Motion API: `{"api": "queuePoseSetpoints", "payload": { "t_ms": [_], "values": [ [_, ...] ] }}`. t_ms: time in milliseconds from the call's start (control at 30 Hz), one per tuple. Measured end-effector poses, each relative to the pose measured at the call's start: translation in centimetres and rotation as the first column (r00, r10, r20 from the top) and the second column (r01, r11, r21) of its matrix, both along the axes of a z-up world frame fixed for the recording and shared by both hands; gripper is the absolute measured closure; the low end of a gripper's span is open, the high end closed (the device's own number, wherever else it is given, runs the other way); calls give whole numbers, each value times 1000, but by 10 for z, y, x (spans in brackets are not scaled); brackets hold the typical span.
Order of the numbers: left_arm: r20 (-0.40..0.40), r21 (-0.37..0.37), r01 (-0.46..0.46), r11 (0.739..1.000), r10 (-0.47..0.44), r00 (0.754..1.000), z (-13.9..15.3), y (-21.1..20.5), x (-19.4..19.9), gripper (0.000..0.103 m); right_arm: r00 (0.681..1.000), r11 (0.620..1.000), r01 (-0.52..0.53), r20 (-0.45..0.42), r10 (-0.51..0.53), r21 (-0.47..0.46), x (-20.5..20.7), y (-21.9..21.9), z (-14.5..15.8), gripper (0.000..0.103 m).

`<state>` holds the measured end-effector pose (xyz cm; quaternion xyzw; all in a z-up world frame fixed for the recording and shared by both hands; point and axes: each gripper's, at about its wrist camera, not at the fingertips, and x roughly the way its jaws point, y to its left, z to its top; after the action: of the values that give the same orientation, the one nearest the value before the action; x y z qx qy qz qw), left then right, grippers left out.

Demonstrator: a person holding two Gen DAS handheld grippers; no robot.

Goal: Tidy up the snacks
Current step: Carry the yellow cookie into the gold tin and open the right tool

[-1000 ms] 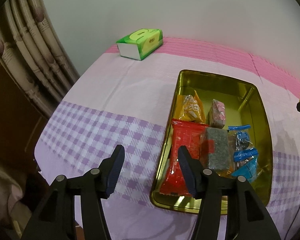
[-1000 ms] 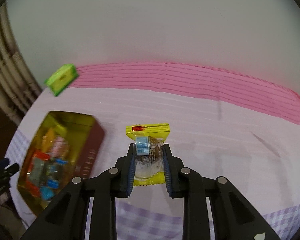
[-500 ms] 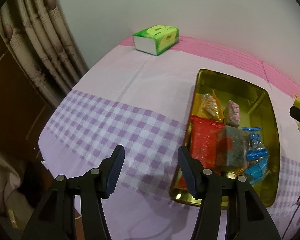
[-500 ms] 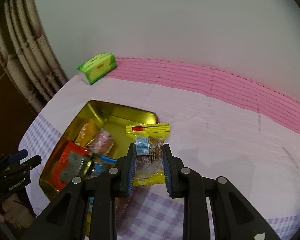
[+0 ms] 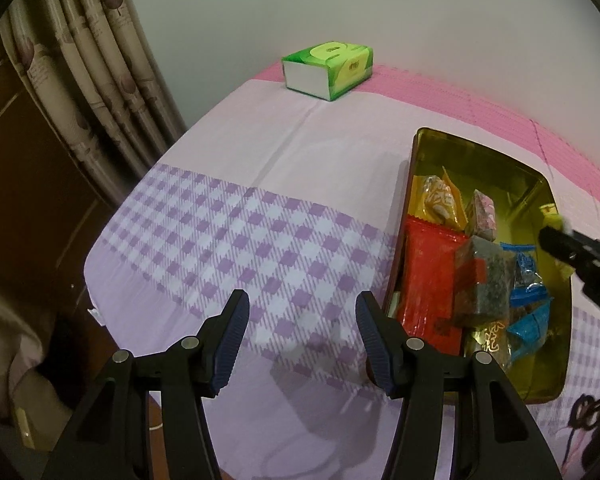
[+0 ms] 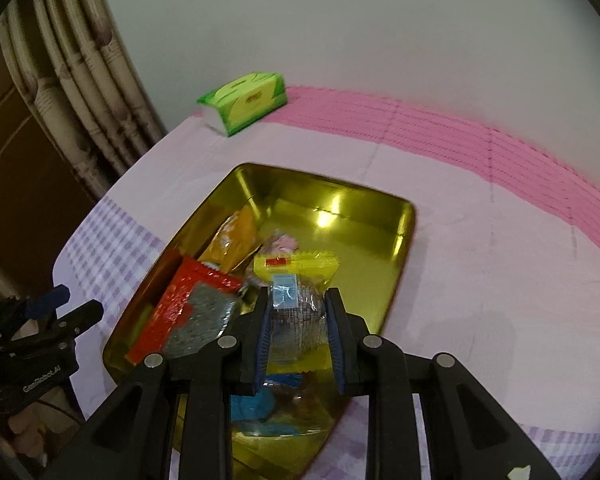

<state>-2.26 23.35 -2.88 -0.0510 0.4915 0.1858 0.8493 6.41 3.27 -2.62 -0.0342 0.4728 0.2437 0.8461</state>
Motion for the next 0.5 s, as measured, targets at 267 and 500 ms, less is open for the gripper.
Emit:
{"api": "queuePoseSetpoints", "payload": {
  "t_ms": [267,500],
  "values": [
    [2,-12,7,1000,-7,1000,0,-1,0,46,1000,1000,-19,-17,19,-25,-2,16,-15,79],
    [-5,-19,6,1000,-6,1000,-2,-1,1,46,999,997,-23,24,25,-76,1,22,-17,78]
  ]
}}
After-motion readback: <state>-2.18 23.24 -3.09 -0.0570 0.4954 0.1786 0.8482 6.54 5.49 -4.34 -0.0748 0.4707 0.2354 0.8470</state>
